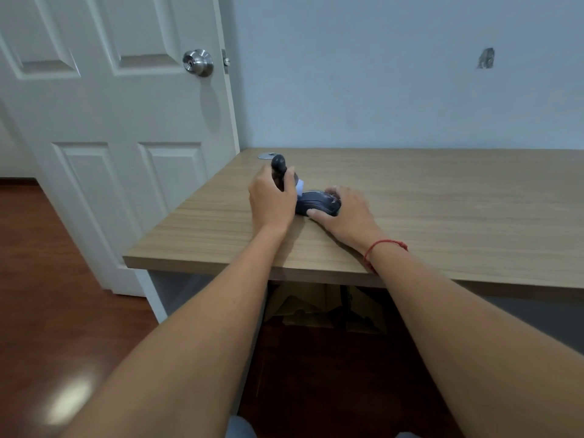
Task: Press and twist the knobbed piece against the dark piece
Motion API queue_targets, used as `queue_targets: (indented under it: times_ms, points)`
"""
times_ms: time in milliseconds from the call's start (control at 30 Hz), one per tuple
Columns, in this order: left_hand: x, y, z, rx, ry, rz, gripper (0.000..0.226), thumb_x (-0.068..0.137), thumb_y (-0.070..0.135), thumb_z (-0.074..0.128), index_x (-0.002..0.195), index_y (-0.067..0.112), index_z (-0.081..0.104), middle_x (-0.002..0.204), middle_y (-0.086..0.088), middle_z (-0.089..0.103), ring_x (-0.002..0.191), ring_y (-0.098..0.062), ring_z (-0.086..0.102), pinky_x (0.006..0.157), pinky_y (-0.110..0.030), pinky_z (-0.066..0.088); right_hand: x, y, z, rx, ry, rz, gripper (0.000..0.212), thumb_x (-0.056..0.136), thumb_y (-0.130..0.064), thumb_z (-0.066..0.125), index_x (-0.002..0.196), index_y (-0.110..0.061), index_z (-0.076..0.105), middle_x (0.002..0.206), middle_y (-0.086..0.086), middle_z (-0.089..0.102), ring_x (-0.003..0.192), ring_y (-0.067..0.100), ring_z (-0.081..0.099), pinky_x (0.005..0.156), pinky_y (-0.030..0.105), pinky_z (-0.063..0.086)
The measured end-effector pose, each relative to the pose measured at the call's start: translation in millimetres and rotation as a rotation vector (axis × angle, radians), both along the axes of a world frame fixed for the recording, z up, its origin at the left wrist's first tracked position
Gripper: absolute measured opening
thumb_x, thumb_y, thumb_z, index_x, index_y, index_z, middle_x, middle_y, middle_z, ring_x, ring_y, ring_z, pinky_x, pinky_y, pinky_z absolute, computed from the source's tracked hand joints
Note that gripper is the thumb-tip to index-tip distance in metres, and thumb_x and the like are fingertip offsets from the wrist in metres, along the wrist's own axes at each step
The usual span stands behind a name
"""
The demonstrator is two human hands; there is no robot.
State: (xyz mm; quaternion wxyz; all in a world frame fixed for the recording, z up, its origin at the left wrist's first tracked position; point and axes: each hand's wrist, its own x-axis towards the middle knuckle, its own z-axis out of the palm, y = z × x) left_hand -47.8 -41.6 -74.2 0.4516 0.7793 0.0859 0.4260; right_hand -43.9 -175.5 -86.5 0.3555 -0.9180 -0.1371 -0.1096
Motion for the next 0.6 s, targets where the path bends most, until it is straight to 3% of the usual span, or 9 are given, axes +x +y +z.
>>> queue_targets:
  times_ms: [133, 300, 433, 500, 600]
  points:
    - [7.4, 4.6, -5.7, 0.077, 0.206, 0.096, 0.026, 0.092, 0.026, 0.056, 0.098, 0.002, 0.062, 0.102, -0.015, 0.068, 0.099, -0.032, 0.061, 0.081, -0.037, 0.047, -0.2, -1.4, -0.6, -0.018, -0.015, 0.038, 0.065, 0.09, -0.037, 0.063, 0.146, -0.015, 0.039, 0.145, 0.006, 0.048, 0.135, 0.024, 0.041, 0.113, 0.039, 0.034]
    - [6.0, 5.1, -3.5, 0.027, 0.155, 0.083, 0.026, 0.095, 0.023, 0.053, 0.102, -0.001, 0.06, 0.106, -0.017, 0.066, 0.104, -0.031, 0.058, 0.077, -0.029, 0.038, 0.5, -0.2, 1.6, -0.035, 0.019, 0.094, 0.063, 0.096, -0.025, 0.055, 0.152, -0.014, 0.027, 0.153, 0.008, 0.04, 0.143, 0.026, 0.035, 0.117, 0.044, 0.03]
    - [7.4, 5.1, -6.7, 0.055, 0.149, 0.024, 0.025, 0.094, 0.023, 0.055, 0.097, -0.001, 0.06, 0.101, -0.018, 0.067, 0.096, -0.03, 0.06, 0.075, -0.029, 0.04, 1.6, -1.7, 1.1, 0.014, 0.016, 0.05, 0.063, 0.099, -0.013, 0.047, 0.155, -0.012, 0.016, 0.163, 0.01, 0.018, 0.152, 0.027, 0.012, 0.123, 0.043, 0.016]
    - [8.5, 5.1, -7.7, 0.045, 0.136, 0.024, 0.025, 0.093, 0.024, 0.056, 0.094, -0.001, 0.06, 0.097, -0.017, 0.067, 0.091, -0.027, 0.06, 0.072, -0.029, 0.04, 3.3, -2.6, 1.7, 0.081, 0.016, -0.02, 0.061, 0.099, -0.016, 0.046, 0.153, -0.007, 0.019, 0.162, 0.013, 0.021, 0.15, 0.03, 0.02, 0.121, 0.042, 0.021]
    - [6.2, 4.9, -4.5, -0.041, 0.028, 0.021, 0.027, 0.091, 0.026, 0.058, 0.09, 0.0, 0.062, 0.09, -0.014, 0.069, 0.088, -0.028, 0.064, 0.073, -0.03, 0.046, 0.5, -0.2, 4.0, 0.155, 0.063, -0.115, 0.067, 0.093, -0.042, 0.053, 0.144, -0.002, 0.035, 0.148, 0.015, 0.042, 0.136, 0.031, 0.04, 0.112, 0.04, 0.035]
